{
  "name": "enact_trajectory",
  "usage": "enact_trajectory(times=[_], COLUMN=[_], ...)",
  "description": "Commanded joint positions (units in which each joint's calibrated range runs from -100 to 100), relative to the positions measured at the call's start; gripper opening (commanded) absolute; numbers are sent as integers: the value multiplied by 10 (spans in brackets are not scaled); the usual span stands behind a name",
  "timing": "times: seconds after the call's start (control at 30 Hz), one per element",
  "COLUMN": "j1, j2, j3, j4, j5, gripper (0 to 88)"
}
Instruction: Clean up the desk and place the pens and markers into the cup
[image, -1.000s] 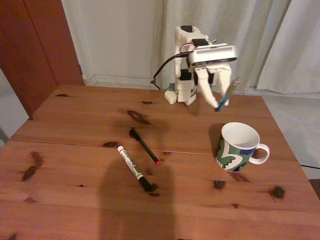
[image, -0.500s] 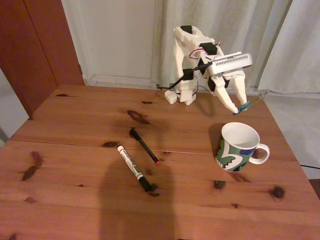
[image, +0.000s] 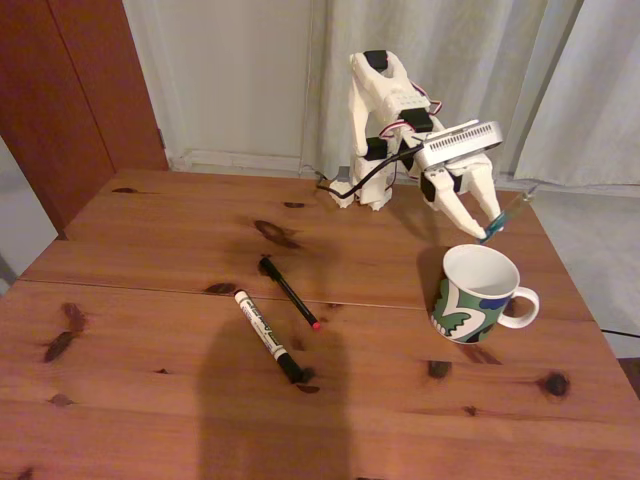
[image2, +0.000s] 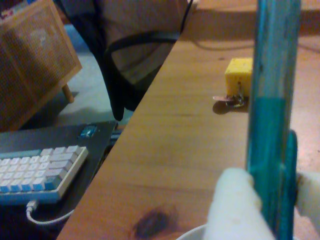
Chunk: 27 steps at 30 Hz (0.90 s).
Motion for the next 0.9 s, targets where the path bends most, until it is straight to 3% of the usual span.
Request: enact_trajectory(times=[0.0, 0.87], j1=[0, 6], j2=[5, 5], j3=[1, 83], j4=[-20, -20], j5=[-3, -26], gripper=[6, 8])
